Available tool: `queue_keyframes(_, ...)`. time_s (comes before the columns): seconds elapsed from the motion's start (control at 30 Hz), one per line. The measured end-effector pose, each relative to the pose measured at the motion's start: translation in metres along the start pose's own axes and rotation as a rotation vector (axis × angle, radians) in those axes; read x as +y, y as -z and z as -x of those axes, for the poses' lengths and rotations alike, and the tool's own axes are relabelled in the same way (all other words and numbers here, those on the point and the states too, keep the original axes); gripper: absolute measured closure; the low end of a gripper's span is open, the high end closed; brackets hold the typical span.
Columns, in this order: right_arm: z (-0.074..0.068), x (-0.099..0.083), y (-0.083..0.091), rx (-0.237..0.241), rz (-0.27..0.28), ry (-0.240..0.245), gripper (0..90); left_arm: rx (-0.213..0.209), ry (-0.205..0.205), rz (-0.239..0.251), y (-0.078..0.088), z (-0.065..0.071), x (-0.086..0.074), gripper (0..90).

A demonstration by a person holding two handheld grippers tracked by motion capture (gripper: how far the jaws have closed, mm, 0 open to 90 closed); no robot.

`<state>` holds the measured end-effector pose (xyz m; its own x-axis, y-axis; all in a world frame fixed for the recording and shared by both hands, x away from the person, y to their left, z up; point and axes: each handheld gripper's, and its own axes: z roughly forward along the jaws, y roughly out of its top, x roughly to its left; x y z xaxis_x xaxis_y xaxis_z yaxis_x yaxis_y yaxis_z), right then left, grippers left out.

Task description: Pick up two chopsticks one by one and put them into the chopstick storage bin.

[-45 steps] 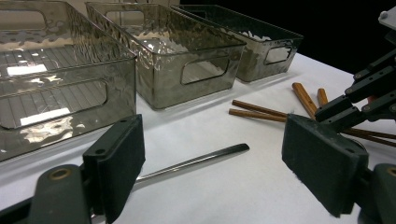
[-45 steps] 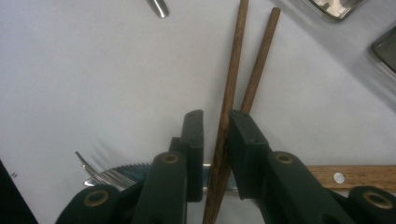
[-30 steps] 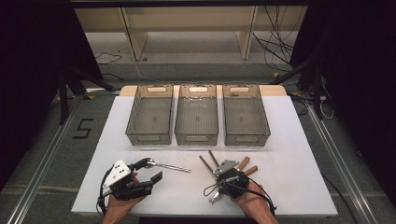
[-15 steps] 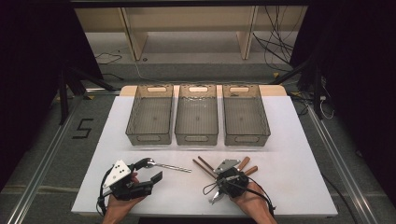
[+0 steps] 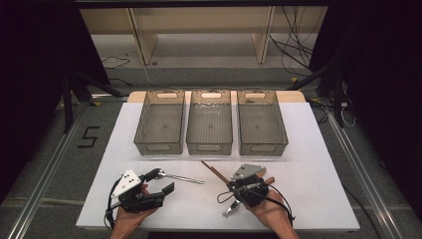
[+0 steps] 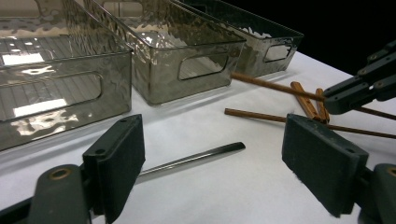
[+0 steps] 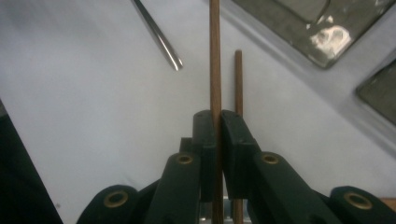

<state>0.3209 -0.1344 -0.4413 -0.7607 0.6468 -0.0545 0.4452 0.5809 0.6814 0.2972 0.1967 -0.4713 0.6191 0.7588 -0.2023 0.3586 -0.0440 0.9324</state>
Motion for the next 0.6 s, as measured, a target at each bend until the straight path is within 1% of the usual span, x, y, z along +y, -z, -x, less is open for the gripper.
queue_keyframes(0.03, -0.001, 0.002, 0.001, 0.004, 0.01, 0.004, 85.2, -0.005, 0.009, -0.002, -0.001, 0.001, 0.001, 21.0)
queue_keyframes(0.07, -0.002, 0.006, 0.004, 0.007, 0.035, -0.002, 85.2, -0.014, 0.022, -0.001, -0.002, 0.003, 0.003, 21.0)
queue_keyframes(0.1, -0.002, 0.008, 0.005, 0.011, 0.048, 0.003, 85.2, -0.024, 0.032, 0.002, -0.004, 0.005, 0.005, 21.0)
queue_keyframes(0.13, -0.002, 0.008, 0.005, 0.011, 0.048, 0.003, 85.2, -0.03, 0.036, -0.002, -0.006, 0.007, 0.007, 21.0)
queue_keyframes(0.27, -0.005, 0.015, 0.007, 0.022, 0.095, -0.002, 85.2, -0.052, 0.066, -0.035, -0.016, 0.015, 0.016, 21.0)
queue_keyframes(0.33, -0.007, 0.019, 0.007, 0.026, 0.111, 0.004, 85.3, -0.078, 0.103, -0.033, -0.022, 0.018, 0.022, 21.0)
queue_keyframes(0.37, -0.008, 0.021, 0.008, 0.03, 0.13, 0.008, 85.3, -0.086, 0.114, -0.038, -0.025, 0.019, 0.025, 21.1)
queue_keyframes(0.4, -0.009, 0.023, 0.008, 0.03, 0.141, 0.005, 85.3, -0.1, 0.142, -0.044, -0.031, 0.021, 0.032, 21.1)
queue_keyframes(0.43, -0.009, 0.023, 0.008, 0.03, 0.141, 0.005, 85.3, -0.1, 0.142, -0.044, -0.031, 0.021, 0.032, 21.2)
queue_keyframes(0.47, -0.01, 0.024, 0.008, 0.031, 0.152, 0.004, 85.2, -0.104, 0.159, -0.045, -0.034, 0.022, 0.035, 21.2)
queue_keyframes(0.6, -0.011, 0.029, 0.012, 0.037, 0.198, 0.0, 85.2, -0.116, 0.223, -0.076, -0.047, 0.025, 0.046, 22.8)
